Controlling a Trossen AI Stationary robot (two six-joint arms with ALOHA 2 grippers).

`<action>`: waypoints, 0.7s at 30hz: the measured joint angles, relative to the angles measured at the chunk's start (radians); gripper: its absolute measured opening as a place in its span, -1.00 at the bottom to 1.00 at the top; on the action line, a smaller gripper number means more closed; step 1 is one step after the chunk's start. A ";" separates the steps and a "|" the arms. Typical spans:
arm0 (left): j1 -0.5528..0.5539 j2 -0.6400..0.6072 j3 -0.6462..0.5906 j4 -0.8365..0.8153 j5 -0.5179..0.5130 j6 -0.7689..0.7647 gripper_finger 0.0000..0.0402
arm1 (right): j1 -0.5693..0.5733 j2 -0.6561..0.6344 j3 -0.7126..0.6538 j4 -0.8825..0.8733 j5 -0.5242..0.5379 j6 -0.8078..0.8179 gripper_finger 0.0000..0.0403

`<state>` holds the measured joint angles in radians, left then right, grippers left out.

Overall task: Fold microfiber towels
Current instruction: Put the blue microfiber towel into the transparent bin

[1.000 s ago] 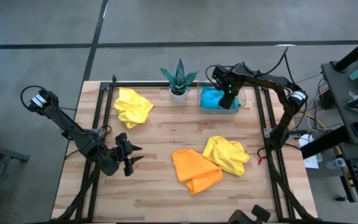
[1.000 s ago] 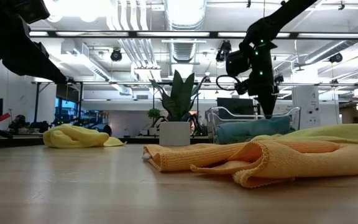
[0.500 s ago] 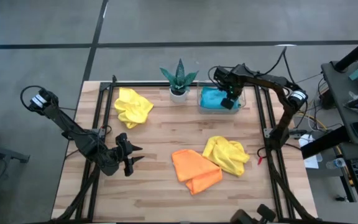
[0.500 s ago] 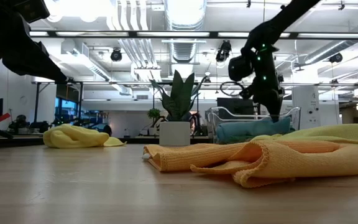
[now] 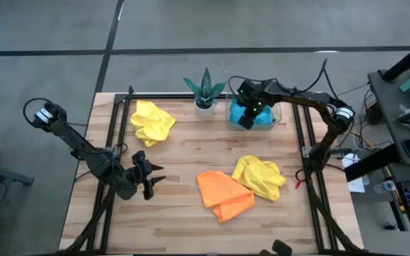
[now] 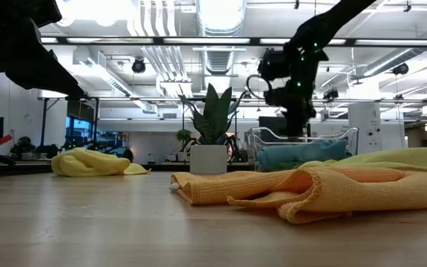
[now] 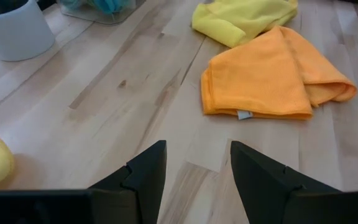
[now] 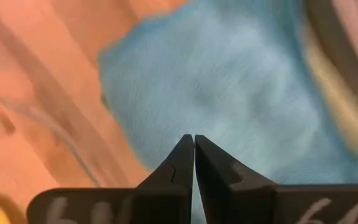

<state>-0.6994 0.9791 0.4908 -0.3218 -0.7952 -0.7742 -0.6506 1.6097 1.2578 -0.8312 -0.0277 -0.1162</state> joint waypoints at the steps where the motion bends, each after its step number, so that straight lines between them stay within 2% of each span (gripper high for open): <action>1: 0.000 0.000 0.000 0.000 0.000 -0.001 -0.18 | 0.000 0.006 -0.008 -0.016 -0.002 0.000 -0.96; 4: 0.000 0.000 0.000 0.000 0.001 0.000 -0.18 | -0.008 0.015 -0.030 -0.047 0.015 0.000 -0.96; 9: 0.000 0.000 0.000 0.000 0.002 0.003 -0.18 | -0.028 0.014 -0.037 -0.106 0.111 0.011 -0.96; 21: 0.000 0.000 0.000 0.000 0.004 0.003 -0.18 | -0.041 -0.062 -0.037 -0.233 0.134 0.011 -0.96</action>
<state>-0.6994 0.9791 0.4908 -0.3222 -0.7914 -0.7708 -0.6919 1.5473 1.2209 -1.0644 0.1059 -0.1051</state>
